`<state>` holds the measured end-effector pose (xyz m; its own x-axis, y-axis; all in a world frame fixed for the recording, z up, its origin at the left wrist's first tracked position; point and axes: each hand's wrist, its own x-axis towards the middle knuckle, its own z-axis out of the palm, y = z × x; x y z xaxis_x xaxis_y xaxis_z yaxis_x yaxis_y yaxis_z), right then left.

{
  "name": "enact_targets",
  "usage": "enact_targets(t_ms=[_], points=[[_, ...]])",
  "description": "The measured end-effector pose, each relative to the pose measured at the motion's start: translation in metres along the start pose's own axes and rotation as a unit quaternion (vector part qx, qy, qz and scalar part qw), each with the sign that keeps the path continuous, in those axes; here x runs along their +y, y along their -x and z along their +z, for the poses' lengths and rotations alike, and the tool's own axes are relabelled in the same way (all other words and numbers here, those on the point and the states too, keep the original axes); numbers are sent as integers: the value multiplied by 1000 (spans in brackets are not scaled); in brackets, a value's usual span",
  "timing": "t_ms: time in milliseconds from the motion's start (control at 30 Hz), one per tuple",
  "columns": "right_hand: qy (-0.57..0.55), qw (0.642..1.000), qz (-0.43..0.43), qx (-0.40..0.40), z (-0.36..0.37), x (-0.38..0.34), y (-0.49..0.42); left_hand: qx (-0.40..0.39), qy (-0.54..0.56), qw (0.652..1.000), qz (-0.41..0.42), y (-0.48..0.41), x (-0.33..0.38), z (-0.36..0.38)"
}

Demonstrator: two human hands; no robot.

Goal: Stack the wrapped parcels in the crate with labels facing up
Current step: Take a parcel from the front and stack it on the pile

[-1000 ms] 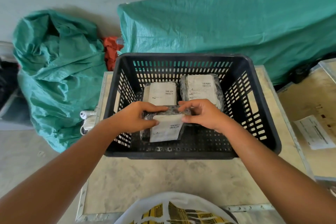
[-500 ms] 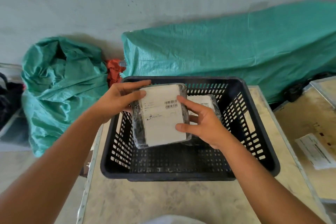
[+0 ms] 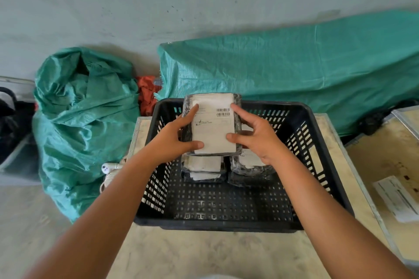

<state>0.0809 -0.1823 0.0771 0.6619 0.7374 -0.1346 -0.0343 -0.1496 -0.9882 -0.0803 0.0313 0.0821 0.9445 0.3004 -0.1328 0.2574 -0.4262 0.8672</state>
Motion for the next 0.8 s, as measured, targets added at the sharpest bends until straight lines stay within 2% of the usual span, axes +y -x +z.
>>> enact_targets(t_ms=[300, 433, 800], points=[[78, 996, 40, -1, 32, 51, -25, -8, -5, 996, -87, -27, -43, 20], [118, 991, 56, 2, 45, 72, -29, 2, -14, 995, -100, -32, -55, 30], [254, 962, 96, -42, 48, 81, -34, -29, -69, 985, -154, -37, -74, 46]])
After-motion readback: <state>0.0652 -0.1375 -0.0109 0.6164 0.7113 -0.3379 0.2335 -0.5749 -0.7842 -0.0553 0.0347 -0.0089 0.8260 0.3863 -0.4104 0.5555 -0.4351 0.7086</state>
